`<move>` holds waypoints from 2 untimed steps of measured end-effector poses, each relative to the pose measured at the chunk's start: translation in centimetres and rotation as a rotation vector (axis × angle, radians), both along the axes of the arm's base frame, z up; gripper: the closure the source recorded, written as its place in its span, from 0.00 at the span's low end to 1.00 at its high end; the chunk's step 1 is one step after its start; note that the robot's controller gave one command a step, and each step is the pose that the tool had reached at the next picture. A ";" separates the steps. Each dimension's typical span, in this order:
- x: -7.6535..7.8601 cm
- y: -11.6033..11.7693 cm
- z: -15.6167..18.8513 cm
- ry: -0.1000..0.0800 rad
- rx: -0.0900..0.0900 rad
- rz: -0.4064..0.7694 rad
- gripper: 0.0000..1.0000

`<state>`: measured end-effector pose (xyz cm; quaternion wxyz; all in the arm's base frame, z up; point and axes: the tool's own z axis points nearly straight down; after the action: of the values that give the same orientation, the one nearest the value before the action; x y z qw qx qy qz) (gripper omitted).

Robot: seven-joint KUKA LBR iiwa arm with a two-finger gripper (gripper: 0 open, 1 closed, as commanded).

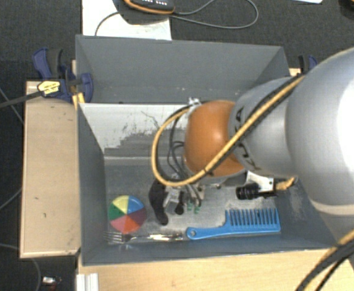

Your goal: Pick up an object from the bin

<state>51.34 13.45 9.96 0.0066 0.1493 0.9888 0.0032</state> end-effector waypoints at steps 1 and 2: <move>0.0 0.0 3.0 0.001 0.000 0.000 1.00; 0.1 0.0 4.1 -0.003 0.001 0.000 1.00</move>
Offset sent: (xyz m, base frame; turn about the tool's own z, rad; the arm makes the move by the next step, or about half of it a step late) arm -0.0006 -0.0002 0.0392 0.0003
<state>51.40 13.43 14.08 0.0078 0.1495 0.9887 0.0039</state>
